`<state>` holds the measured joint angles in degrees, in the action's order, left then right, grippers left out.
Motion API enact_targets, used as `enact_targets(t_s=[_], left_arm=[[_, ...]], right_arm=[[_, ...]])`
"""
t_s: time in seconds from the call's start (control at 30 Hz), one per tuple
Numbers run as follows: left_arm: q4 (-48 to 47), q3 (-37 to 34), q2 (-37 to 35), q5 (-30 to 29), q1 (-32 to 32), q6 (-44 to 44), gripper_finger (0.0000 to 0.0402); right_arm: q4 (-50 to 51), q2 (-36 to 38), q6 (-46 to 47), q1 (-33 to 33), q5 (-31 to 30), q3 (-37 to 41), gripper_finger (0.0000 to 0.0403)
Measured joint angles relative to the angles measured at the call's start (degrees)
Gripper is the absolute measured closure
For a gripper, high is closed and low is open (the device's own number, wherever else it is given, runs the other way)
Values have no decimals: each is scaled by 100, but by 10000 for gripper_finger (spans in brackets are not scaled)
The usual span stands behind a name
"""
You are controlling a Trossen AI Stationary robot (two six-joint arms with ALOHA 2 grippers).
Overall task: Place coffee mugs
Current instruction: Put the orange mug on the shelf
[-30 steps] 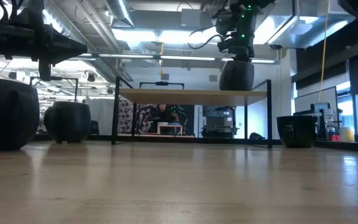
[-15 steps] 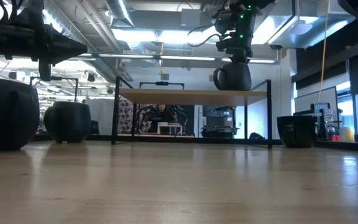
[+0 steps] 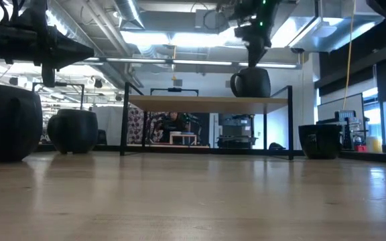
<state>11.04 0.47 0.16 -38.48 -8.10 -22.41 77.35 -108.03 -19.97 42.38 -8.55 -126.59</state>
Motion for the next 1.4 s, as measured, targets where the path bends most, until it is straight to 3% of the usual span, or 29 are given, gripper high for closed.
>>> enact_targets(t_s=[0.2,0.4,0.57,0.97,1.4], left_arm=[[1,0,-2,0,0,2,383],[1,0,-1,2,0,2,383],[10,0,-1,4,0,4,383],[21,-1,-1,22,-1,4,383],[21,0,1,22,-2,2,383]], right_arm=[[-305,3,5,-669,672,-293,272],[-502,-213,-308,-1227,138,-44,272],[-417,-472,-403,-1277,-190,199,284],[-296,-645,-297,-1279,-194,263,395],[305,-601,-301,-1279,-82,259,401]])
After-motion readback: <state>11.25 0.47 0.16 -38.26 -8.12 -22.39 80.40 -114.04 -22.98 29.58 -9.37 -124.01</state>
